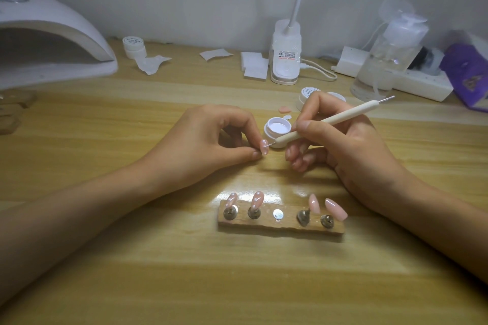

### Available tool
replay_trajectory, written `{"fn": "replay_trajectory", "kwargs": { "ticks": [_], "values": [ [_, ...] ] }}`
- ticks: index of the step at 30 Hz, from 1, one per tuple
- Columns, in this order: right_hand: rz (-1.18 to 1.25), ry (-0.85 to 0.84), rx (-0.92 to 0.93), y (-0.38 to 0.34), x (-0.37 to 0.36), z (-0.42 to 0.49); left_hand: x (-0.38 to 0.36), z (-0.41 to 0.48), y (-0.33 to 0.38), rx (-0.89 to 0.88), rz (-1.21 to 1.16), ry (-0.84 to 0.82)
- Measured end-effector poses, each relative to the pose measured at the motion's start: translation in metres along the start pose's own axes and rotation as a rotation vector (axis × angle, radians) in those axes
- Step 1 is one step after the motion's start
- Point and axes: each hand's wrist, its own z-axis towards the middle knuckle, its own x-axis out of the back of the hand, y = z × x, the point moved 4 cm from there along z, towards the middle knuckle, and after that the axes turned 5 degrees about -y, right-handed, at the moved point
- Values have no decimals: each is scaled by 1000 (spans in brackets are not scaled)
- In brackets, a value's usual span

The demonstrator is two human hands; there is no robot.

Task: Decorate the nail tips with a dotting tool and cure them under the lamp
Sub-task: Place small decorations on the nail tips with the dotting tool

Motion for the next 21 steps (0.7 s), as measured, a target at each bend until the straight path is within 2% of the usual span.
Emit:
{"fn": "replay_trajectory", "kwargs": {
  "ticks": [5, 14, 18, 21],
  "values": [
    [13, -8, 24, 0, 1, 0, 0, 0, 0, 2, -2, -1],
    [47, 5, 181, -8, 3, -2, 0, -1, 1, 7, -23, -6],
    [-70, 129, 231, -14, 14, -1, 0, -1, 1, 14, -30, -9],
    [-207, 155, 194, -11, 20, 2, 0, -1, 1, 18, -32, -5]
  ]
}}
